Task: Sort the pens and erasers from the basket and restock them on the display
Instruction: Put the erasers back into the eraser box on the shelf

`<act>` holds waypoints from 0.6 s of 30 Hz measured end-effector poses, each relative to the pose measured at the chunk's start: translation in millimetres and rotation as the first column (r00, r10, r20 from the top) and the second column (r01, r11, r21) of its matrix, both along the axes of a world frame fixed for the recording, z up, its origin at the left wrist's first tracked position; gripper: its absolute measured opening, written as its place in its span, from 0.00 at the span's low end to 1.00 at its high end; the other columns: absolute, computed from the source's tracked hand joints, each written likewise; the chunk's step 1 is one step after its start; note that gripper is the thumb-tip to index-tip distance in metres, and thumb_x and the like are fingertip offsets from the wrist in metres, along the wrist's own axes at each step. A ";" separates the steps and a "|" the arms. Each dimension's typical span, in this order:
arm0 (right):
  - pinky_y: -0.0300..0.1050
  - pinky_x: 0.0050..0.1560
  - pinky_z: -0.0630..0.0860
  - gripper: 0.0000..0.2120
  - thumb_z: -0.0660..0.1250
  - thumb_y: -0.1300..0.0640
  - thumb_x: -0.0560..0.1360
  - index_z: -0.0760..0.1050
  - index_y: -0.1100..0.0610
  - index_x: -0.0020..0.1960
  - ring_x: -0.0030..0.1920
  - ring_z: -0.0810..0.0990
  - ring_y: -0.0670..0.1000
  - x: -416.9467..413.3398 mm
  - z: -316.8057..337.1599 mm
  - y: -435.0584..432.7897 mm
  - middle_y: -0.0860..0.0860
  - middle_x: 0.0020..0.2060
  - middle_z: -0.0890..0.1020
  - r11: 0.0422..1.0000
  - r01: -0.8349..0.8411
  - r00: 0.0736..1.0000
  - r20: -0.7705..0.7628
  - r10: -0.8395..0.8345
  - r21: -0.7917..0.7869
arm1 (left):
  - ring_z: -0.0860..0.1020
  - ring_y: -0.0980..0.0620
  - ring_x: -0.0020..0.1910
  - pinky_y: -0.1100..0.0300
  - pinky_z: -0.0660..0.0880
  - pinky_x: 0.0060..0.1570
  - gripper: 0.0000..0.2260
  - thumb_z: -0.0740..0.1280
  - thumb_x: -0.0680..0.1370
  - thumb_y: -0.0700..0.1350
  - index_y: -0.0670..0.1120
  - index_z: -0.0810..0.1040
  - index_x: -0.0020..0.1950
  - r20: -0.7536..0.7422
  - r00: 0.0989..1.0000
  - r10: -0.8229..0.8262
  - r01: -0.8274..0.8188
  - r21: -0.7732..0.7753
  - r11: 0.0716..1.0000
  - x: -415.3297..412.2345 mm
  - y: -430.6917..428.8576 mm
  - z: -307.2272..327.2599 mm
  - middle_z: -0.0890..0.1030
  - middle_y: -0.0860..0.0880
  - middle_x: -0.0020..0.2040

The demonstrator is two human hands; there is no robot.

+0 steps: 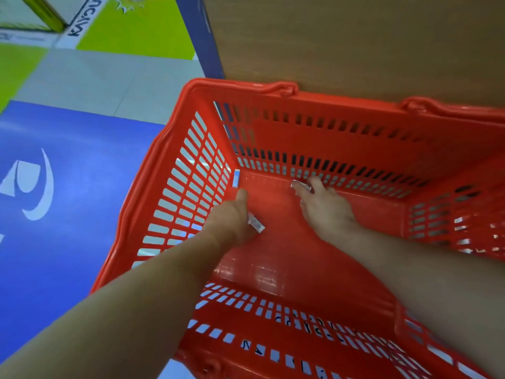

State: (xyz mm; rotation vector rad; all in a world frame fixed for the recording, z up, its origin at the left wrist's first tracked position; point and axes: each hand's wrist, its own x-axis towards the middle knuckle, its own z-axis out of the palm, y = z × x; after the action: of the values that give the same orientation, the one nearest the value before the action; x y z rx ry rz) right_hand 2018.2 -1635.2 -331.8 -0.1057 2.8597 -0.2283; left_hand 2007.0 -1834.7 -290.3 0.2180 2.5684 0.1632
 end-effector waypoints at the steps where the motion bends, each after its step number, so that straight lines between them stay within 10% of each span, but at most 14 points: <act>1: 0.50 0.42 0.72 0.22 0.58 0.55 0.79 0.60 0.47 0.71 0.51 0.76 0.60 -1.0 2.4 -1.8 0.53 0.65 0.66 0.999 0.031 0.999 0.011 -0.031 -0.016 | 0.79 0.41 0.51 0.52 0.74 0.47 0.26 0.67 0.75 0.50 0.45 0.61 0.67 0.003 1.000 -0.010 0.011 -0.019 1.000 -2.8 0.9 -1.8 0.79 0.41 0.53; 11: 0.44 0.41 0.75 0.33 0.73 0.52 0.67 0.65 0.45 0.69 0.48 0.79 0.56 -3.0 13.5 15.1 0.53 0.57 0.72 0.956 0.154 0.934 0.351 -0.059 -0.249 | 0.79 0.46 0.49 0.56 0.77 0.48 0.09 0.67 0.75 0.46 0.44 0.79 0.52 -0.011 0.998 0.065 -0.066 -0.018 0.998 -5.2 4.4 -12.6 0.81 0.45 0.50; 14: 0.45 0.32 0.80 0.12 0.70 0.59 0.71 0.77 0.51 0.53 0.41 0.80 0.52 -5.5 19.6 13.8 0.52 0.49 0.76 0.604 0.600 0.753 0.625 -0.205 -0.525 | 0.80 0.49 0.44 0.59 0.77 0.41 0.02 0.67 0.74 0.42 0.46 0.80 0.43 0.102 0.949 0.300 -0.316 0.230 0.921 -16.0 8.3 -4.4 0.81 0.48 0.43; 18: 0.39 0.28 0.74 0.07 0.63 0.63 0.73 0.77 0.54 0.47 0.35 0.76 0.49 -2.6 25.1 14.5 0.54 0.40 0.76 0.377 0.768 0.618 0.754 -0.223 -0.518 | 0.79 0.51 0.35 0.56 0.80 0.38 0.11 0.64 0.73 0.32 0.47 0.79 0.47 0.521 0.710 0.474 -0.697 0.421 0.580 -16.6 18.6 14.9 0.78 0.46 0.39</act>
State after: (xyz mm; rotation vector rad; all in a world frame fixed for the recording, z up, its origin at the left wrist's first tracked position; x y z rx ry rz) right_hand 2015.6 -1620.7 -306.8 0.6435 1.8071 -1.4628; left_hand 1990.5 -1816.1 -275.4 -0.4524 2.0343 1.1762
